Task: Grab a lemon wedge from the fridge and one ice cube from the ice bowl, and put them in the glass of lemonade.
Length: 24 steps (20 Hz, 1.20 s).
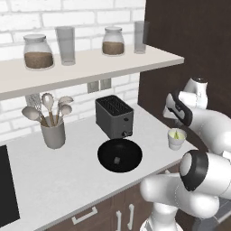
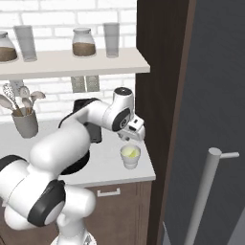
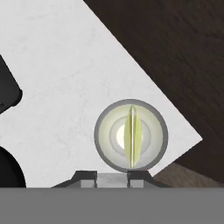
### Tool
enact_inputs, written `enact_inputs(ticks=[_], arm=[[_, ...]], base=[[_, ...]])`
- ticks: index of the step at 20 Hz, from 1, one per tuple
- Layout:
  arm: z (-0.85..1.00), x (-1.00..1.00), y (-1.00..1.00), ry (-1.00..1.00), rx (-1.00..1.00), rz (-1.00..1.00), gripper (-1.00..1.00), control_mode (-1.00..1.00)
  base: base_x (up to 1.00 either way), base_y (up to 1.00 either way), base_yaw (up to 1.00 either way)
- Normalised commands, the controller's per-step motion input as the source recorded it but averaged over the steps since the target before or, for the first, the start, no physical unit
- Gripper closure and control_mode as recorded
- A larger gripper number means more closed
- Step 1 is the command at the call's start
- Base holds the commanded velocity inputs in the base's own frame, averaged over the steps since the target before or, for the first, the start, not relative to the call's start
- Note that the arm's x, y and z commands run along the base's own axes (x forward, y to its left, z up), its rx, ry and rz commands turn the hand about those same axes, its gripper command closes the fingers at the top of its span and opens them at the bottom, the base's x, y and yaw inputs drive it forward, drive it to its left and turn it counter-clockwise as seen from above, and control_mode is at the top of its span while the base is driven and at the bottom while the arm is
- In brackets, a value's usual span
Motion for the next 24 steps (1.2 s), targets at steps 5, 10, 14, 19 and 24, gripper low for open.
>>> enact_inputs(ticks=[5, 10, 14, 19, 24], arm=[[-0.06, 0.1, -0.22, 0.0, 0.0, -0.01, 1.0, -1.0], [0.0, 0.01, -0.13, 0.0, 0.0, 0.0, 1.0, -1.0], [-0.14, 0.15, 0.0, 0.0, 0.0, -0.01, 1.0, -1.0], [-0.2, 0.01, 0.0, 0.0, 0.0, -0.03, 1.0, -1.0], [-0.01, 0.0, 0.0, 0.0, 0.0, 0.0, -1.0, -1.0]], base=[[0.0, 0.0, 0.0], [0.0, 0.0, 0.0], [0.0, 0.0, 0.0], [0.0, 0.0, 0.0], [0.0, 0.0, 0.0]])
